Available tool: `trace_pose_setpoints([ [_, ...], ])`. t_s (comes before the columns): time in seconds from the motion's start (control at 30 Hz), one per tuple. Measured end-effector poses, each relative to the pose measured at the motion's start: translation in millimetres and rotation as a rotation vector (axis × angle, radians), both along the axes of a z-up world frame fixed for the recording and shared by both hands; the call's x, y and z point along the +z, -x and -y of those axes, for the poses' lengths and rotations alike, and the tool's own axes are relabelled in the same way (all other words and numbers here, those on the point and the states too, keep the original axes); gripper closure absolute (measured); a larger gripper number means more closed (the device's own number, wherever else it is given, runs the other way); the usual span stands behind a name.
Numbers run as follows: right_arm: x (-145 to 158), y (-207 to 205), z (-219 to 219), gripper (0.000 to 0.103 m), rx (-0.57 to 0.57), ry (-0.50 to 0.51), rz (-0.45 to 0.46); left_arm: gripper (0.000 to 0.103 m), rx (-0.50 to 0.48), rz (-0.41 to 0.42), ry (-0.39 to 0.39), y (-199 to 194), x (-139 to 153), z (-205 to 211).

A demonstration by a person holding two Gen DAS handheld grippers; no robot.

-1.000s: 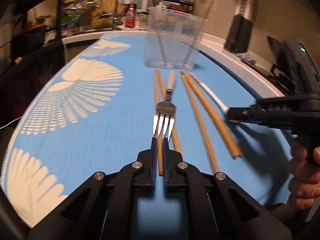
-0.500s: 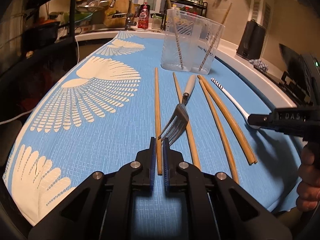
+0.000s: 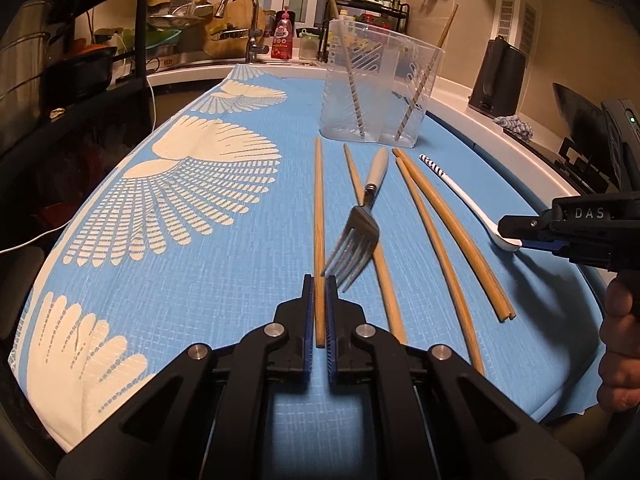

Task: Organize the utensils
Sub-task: 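Close the left tool on the chopstick while the right tool hovers open over the spoon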

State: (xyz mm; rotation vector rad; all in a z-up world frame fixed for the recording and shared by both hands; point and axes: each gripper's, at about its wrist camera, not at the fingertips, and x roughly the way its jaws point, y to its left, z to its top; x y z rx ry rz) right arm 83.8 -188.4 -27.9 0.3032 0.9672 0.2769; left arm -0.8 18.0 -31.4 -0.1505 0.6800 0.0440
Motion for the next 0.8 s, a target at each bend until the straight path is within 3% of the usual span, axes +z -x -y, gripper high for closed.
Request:
trace_pose_setpoints([
  [0.3,-3.2,1.8,5.2,0.075,-0.041,-0.025,-0.009,0.097,0.094,-0.006,0.025,5.8,-0.1,-26.3],
  [0.47,-8.2,5.7,0.6,0.083,-0.041,-0.021,-0.011,0.097,0.097,0.003,0.018,6.5,-0.8,-25.0],
  [0.8,-7.4,11.3,-9.4,0.083,-0.038,0.035,0.031,0.097,0.093,0.017,0.027,4.5,-1.2,-27.5],
])
